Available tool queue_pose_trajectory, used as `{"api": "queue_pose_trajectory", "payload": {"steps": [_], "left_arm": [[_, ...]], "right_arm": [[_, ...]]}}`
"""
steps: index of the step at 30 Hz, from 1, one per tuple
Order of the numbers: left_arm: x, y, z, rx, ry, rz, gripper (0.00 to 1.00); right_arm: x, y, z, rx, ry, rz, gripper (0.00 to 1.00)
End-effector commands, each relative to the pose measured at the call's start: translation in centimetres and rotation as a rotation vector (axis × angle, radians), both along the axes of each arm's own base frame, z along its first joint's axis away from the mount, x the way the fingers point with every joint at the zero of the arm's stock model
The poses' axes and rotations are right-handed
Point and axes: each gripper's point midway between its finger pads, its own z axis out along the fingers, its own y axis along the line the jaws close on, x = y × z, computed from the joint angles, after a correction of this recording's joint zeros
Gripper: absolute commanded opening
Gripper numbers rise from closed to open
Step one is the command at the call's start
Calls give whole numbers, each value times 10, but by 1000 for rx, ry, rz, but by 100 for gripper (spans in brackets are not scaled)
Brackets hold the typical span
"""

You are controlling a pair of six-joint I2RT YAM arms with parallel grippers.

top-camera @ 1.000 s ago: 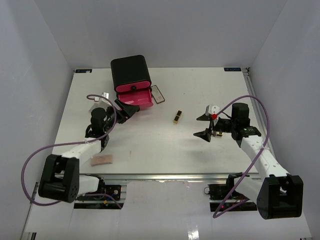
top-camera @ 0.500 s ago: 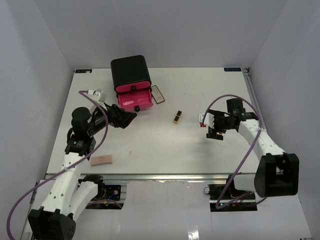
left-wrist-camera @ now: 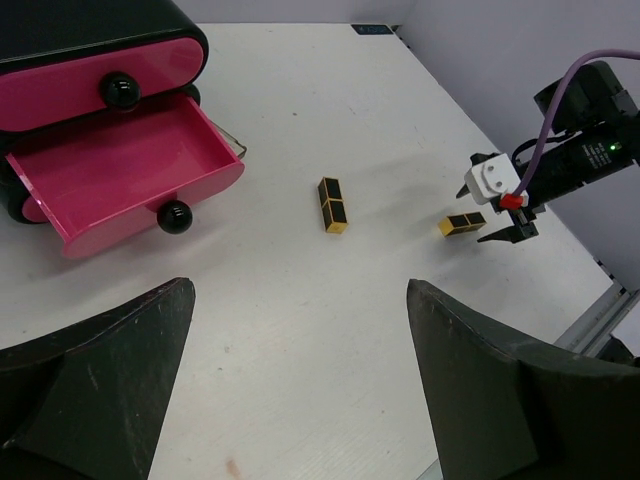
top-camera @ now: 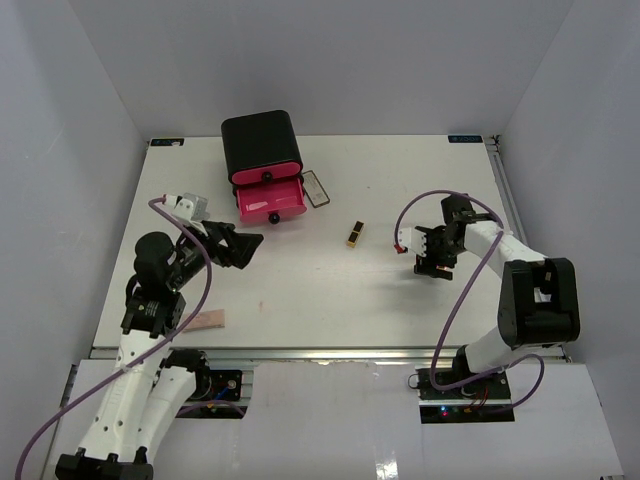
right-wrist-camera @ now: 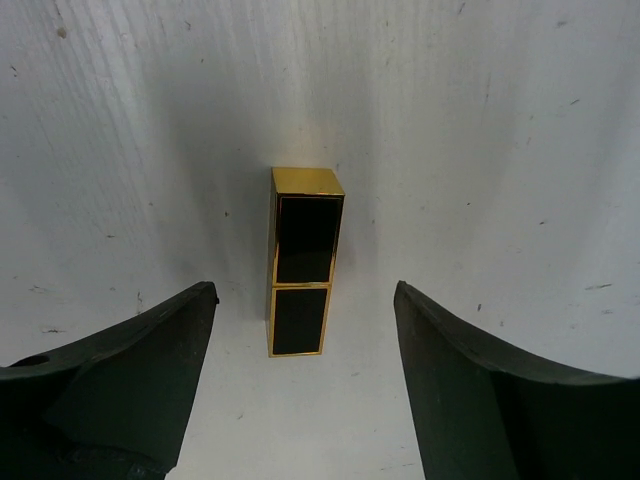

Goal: Organize the makeup

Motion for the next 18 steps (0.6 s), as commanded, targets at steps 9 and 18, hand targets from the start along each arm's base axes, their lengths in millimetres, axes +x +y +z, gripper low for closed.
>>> {"api": "queue_pose_trajectory", "payload": {"steps": [9, 18], "left_arm": [[-2, 9, 5, 17, -34, 46, 98], [-1, 15, 7, 22, -48, 87, 98]], "right_arm": [[8, 0, -10, 4, 73, -53, 47], [8, 61, 55, 128, -54, 45, 33]]}}
